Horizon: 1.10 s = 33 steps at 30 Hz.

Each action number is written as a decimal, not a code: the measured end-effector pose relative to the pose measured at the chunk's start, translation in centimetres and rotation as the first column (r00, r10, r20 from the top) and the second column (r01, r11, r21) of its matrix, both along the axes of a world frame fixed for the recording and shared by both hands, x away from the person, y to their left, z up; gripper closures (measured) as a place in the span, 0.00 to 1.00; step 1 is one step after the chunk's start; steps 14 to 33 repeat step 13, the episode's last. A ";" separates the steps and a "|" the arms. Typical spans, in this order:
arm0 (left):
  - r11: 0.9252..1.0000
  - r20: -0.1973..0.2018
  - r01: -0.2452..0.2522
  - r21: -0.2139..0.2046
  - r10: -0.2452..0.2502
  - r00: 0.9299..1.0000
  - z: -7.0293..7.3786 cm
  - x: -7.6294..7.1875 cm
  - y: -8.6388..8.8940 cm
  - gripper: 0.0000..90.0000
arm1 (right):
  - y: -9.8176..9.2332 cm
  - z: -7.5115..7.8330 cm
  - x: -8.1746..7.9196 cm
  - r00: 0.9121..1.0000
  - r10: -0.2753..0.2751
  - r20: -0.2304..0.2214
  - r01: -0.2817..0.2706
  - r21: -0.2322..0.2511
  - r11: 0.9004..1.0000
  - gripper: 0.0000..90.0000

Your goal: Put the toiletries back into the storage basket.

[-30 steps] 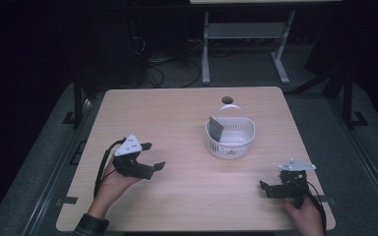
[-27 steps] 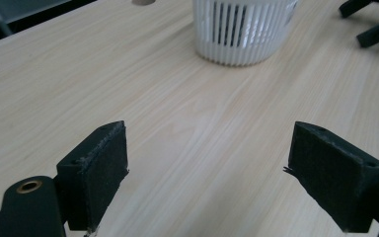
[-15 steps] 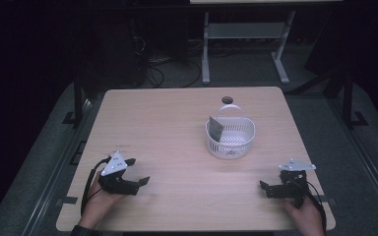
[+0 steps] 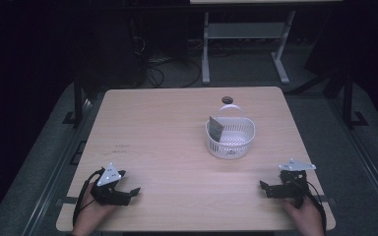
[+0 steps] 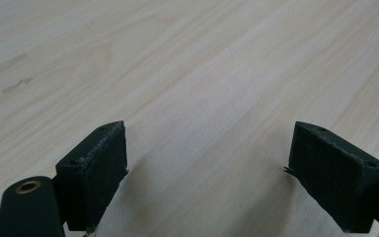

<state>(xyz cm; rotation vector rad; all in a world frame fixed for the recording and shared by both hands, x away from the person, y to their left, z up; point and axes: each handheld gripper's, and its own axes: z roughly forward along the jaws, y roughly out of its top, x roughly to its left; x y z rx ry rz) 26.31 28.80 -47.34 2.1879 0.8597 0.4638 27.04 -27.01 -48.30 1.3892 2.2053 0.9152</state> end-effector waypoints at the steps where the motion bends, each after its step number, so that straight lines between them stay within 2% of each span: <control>1: 1.000 0.001 -0.002 0.002 0.002 1.000 0.0 -0.1 0.0 0.15 | 0.0 0.0 0.0 1.000 0.000 0.000 0.000 0.000 1.000 0.00; 4: 1.000 -0.009 -0.006 0.005 0.006 1.000 -0.1 0.0 0.0 0.15 | 0.0 0.0 0.0 1.000 0.000 0.000 0.000 0.000 1.000 0.00; 8: 1.000 -0.059 -0.015 -0.021 0.014 0.998 -0.1 0.4 0.2 0.15 | 0.0 0.0 0.0 1.000 0.000 0.000 0.000 0.000 1.000 0.00; 33: 1.000 -0.059 -0.017 -0.020 0.015 0.998 -0.1 0.4 0.2 0.14 | 0.0 0.0 0.0 1.000 0.000 0.000 0.000 0.000 1.000 0.00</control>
